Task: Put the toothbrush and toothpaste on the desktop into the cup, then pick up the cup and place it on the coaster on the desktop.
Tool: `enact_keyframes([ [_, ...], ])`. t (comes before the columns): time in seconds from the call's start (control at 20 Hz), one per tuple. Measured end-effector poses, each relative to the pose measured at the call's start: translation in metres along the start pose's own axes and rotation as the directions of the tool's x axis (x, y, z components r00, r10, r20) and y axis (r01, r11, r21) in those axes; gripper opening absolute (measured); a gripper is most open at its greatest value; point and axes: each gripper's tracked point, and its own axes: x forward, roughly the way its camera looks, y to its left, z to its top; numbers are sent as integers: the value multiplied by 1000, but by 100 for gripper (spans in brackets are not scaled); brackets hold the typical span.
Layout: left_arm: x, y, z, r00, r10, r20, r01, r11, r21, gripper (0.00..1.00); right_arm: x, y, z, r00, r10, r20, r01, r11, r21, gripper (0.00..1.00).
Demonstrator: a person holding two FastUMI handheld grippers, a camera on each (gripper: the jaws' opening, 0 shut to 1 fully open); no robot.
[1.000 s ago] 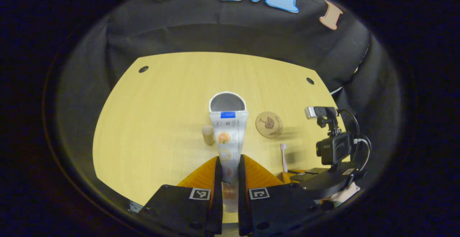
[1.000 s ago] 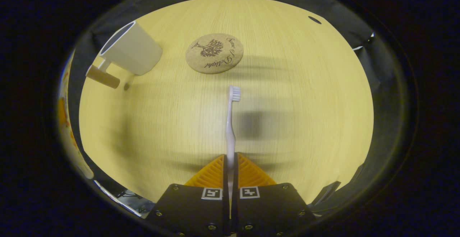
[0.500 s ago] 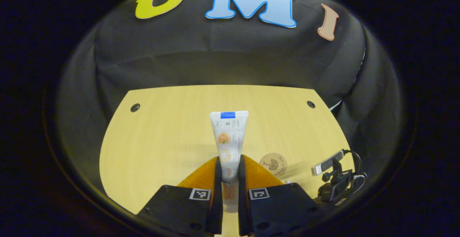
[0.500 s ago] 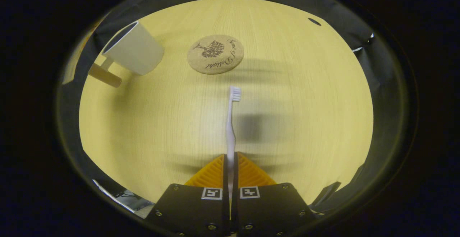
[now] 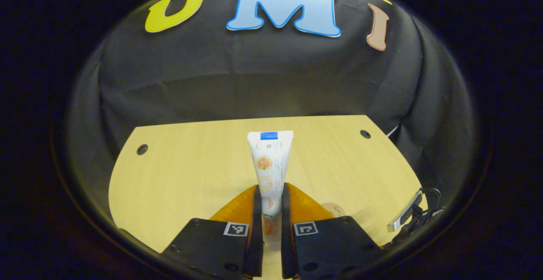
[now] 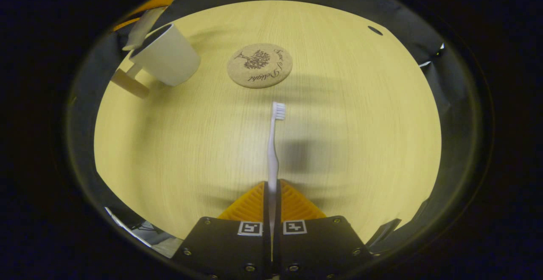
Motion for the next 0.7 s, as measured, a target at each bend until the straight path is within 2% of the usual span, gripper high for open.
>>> enact_keyframes([
  [0.25, 12, 5, -18, 998, 37, 58, -43, 993, 106, 24, 1, 0, 0, 1000, 7, 14, -7, 1000, -8, 4],
  [0.45, 13, 5, -32, 996, 52, 74, -60, 992, 110, 23, -1, 0, 0, 1000, 7, 16, -7, 1000, -10, 4],
  [0.55, 13, 6, -31, 995, 48, 86, -56, 994, 91, 31, 0, 1, 0, 1000, 5, 18, -5, 1000, -9, 4],
  [0.6, 12, 5, -33, 996, 41, 80, -48, 995, 88, 31, 0, 1, 0, 1000, 5, 20, -4, 1000, -10, 4],
  [0.7, 9, 1, -42, 998, 22, 57, -26, 997, 75, 41, -1, 1, -1, 1000, 2, 25, -2, 1000, -10, 4],
])
